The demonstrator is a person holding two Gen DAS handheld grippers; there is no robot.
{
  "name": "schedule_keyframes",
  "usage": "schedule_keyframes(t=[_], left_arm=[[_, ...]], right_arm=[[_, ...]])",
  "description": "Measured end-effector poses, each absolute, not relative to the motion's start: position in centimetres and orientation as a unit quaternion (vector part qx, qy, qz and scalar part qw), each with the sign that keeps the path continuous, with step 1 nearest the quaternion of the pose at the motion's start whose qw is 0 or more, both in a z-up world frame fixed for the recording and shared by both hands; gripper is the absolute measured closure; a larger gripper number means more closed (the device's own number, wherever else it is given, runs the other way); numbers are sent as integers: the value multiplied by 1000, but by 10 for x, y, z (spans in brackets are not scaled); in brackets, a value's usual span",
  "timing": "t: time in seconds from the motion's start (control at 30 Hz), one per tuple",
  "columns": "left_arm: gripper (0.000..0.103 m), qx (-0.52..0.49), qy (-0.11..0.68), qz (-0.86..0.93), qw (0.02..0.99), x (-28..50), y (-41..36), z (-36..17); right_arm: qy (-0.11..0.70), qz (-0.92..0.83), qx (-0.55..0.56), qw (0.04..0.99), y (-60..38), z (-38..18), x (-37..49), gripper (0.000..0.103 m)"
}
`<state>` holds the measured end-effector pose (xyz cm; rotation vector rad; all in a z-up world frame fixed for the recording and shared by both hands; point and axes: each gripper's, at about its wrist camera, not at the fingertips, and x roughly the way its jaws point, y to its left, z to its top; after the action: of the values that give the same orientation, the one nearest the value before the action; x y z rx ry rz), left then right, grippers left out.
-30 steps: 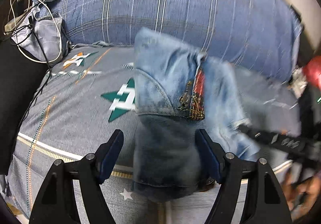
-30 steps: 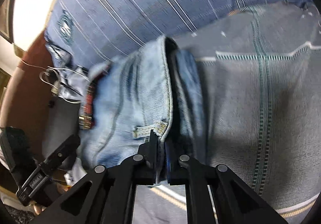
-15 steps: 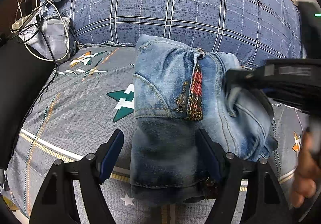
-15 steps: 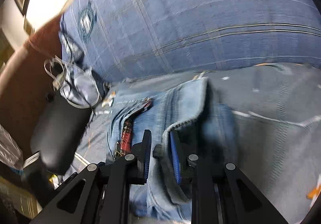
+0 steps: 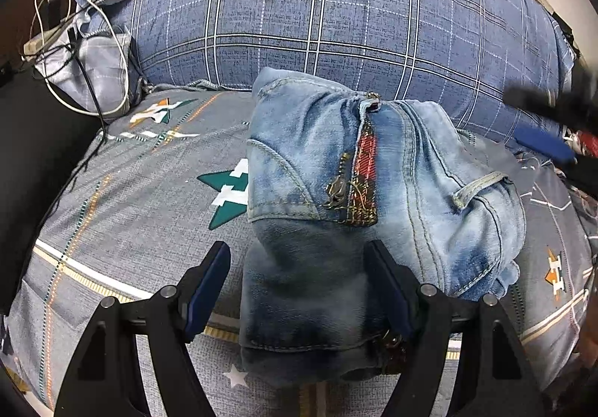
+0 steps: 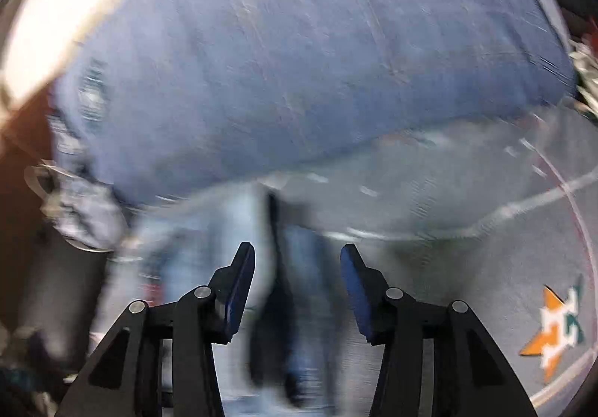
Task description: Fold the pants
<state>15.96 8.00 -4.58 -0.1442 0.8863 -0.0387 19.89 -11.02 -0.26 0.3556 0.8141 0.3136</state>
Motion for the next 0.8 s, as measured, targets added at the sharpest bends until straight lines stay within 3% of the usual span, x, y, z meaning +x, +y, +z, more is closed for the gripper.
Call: schedule_keyframes(t=[0.1,0.2,0.3,0.4,0.43,0.47,0.5,0.53,0.6,0.77,0.8], left_arm=[[28,-75,429,-18,900,159,82,-46],[28,-89,434,-24,896,159,85,-47],[28,-103,434,-32,894,152,91,-41],[28,-91,415,-22,905,134,92,-27],[28,-86,407,-17,909,127,92,-22],[28,-83,399,-13,913,118,92,-17],[28,-79,390,-7,917,108,91,-12],[28,-76,382,-3,921,99,91,-7],[25,-66,354,21,933,77,89,5],[0,-43,231,99,967,10,80,45],[0,-34,200,113,973,-5,77,56]], right_arm=[[433,249,219,838,-82,-16,214,50],[503,242,275,783,-75,-70,236,53],[519,202,319,767,-101,-111,237,103],[503,194,359,762,-122,-103,223,103],[490,181,346,779,-125,-91,214,94],[473,173,330,799,-130,-75,202,94],[460,174,320,810,-133,-63,190,84],[449,172,311,820,-135,-52,180,66],[422,160,293,843,-138,-32,150,46],[386,146,225,883,-138,-6,74,45],[381,144,214,888,-139,-6,60,44]])
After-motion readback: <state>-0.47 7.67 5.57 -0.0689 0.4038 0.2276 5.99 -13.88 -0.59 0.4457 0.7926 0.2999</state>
